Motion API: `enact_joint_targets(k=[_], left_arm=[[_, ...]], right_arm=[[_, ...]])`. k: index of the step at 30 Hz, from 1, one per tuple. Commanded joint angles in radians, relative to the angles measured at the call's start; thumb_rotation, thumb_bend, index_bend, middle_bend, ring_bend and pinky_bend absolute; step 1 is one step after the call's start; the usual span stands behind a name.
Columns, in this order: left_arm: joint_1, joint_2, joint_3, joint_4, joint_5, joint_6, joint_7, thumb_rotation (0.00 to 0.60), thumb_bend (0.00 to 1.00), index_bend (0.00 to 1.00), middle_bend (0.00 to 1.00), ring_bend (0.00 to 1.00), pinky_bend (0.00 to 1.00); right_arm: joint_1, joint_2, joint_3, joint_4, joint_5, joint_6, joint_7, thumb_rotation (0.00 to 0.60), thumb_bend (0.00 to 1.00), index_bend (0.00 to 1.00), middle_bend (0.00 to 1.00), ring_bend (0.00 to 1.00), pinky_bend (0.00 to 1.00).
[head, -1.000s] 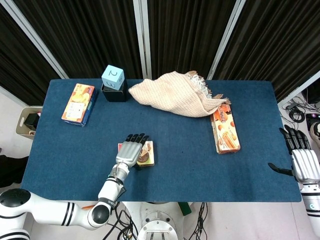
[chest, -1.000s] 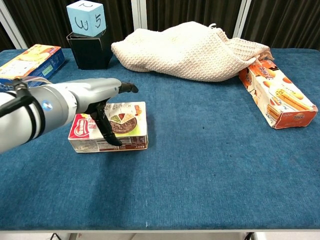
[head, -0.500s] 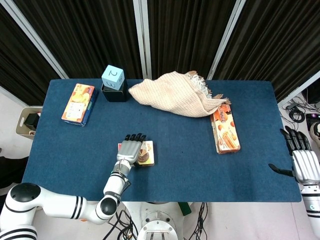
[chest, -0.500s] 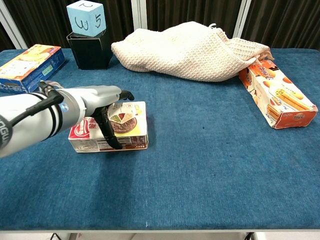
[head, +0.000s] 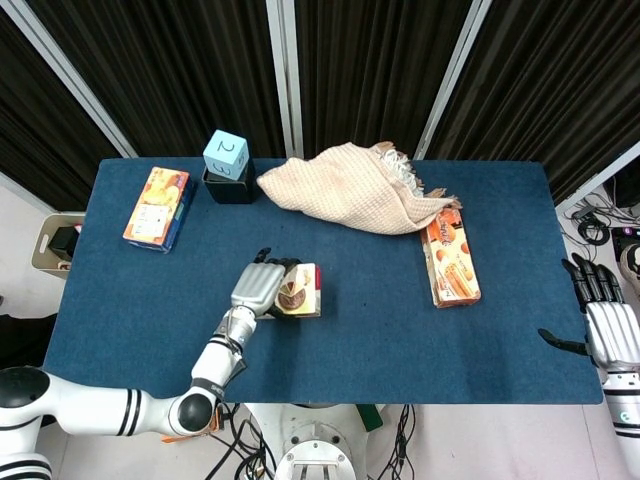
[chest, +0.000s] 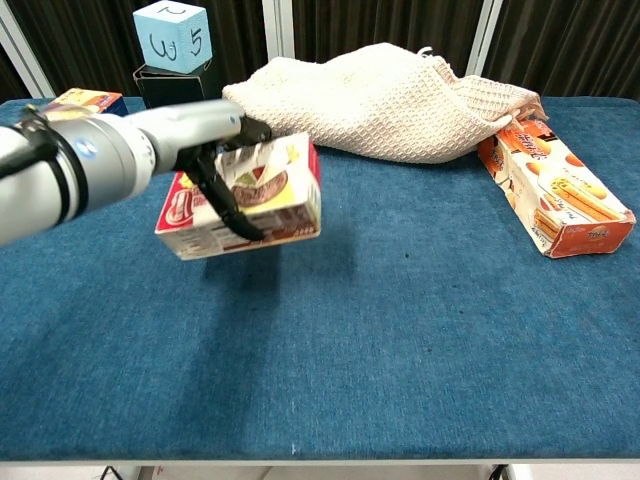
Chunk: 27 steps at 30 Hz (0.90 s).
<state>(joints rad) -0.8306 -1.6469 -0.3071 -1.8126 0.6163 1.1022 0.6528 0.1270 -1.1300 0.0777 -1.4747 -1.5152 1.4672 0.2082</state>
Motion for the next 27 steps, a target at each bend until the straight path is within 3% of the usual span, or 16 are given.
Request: enact_joint_targets(k=[1,5,9,14,20,27], left_arm=[[0.082,0.093,-0.053,0.009,0.17,-0.193,-0.34,0.6,0.0,0.36,0.38,0.25,0.08],[0.119,0.084,-0.088,0.097,0.302,-0.316,-0.624,0.6,0.0,0.36,0.37,0.22,0.12],[0.151,0.033,-0.118,0.207,0.469,-0.419,-0.962,0.6,0.0,0.36,0.35,0.18,0.09],[0.156,-0.056,-0.085,0.384,0.693,-0.388,-1.234,0.6,0.0,0.36,0.34,0.17,0.04],[0.134,-0.146,-0.027,0.556,0.808,-0.291,-1.383,0.6,0.0,0.36,0.34,0.16,0.03],[0.115,-0.219,0.009,0.696,0.831,-0.217,-1.437,0.6,0.0,0.36,0.34,0.16,0.03]], right_arm=[[-0.001,0.001,0.0,-0.003,0.0,0.001,-0.003,0.6,0.15,0.0,0.04,0.0,0.0],[-0.002,0.001,0.0,-0.009,0.0,0.001,-0.01,0.6,0.15,0.0,0.04,0.0,0.0],[-0.002,0.003,-0.001,-0.017,0.002,-0.002,-0.018,0.6,0.15,0.0,0.04,0.0,0.0],[-0.007,0.009,0.001,-0.027,0.008,0.002,-0.026,0.6,0.15,0.0,0.04,0.0,0.0],[-0.012,0.013,0.002,-0.035,0.016,0.002,-0.033,0.6,0.15,0.0,0.04,0.0,0.0],[-0.015,0.015,0.004,-0.044,0.02,0.003,-0.043,0.6,0.15,0.0,0.04,0.0,0.0]])
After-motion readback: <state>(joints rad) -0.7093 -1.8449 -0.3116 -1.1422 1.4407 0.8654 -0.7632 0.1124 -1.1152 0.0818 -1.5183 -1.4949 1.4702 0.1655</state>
